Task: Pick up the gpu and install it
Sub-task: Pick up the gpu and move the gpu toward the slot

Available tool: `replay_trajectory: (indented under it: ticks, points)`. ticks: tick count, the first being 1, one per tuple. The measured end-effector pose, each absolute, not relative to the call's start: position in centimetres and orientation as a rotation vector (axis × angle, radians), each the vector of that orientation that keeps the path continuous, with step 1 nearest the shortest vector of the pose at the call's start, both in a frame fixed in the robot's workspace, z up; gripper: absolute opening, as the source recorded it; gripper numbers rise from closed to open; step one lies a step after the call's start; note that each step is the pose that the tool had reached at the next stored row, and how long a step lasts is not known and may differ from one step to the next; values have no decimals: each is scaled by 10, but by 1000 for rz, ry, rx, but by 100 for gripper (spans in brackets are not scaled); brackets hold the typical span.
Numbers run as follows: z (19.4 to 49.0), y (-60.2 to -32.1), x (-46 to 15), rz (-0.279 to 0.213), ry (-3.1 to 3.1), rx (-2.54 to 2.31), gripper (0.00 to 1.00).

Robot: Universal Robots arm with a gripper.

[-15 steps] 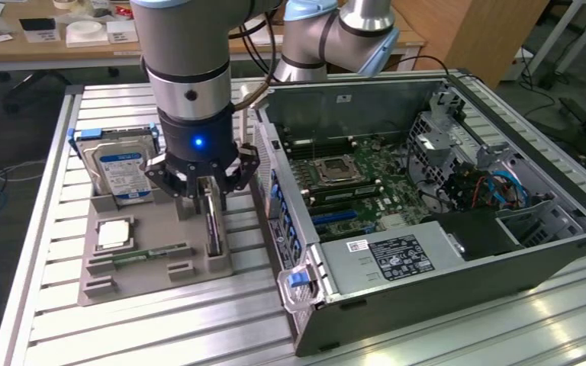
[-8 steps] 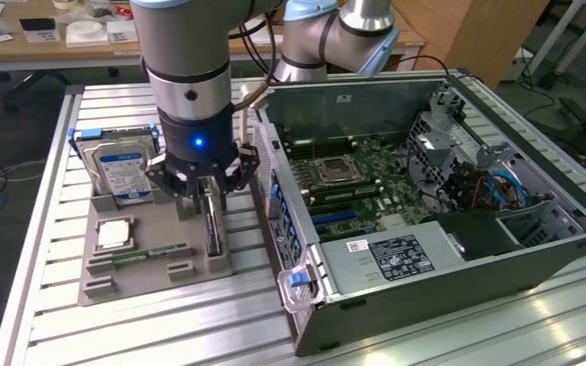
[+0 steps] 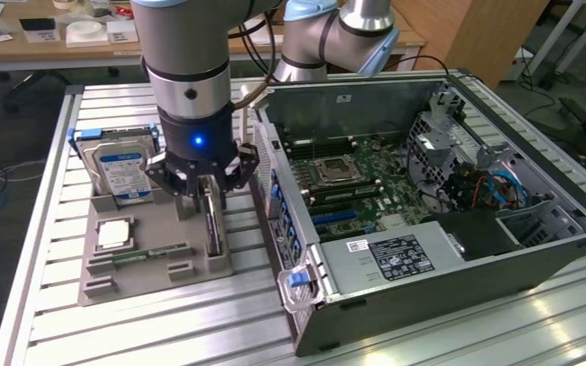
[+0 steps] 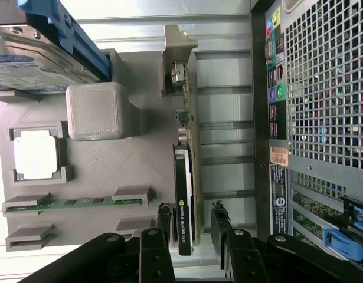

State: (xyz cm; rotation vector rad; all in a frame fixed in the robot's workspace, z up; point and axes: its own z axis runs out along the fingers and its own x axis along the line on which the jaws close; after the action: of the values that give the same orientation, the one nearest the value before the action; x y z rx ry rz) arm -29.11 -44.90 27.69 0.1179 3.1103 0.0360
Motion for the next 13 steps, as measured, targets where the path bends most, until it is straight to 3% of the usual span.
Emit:
replay_trajectory:
  ticks: [13]
  points:
    - [273, -444, -291, 36, 3110, 118, 42]
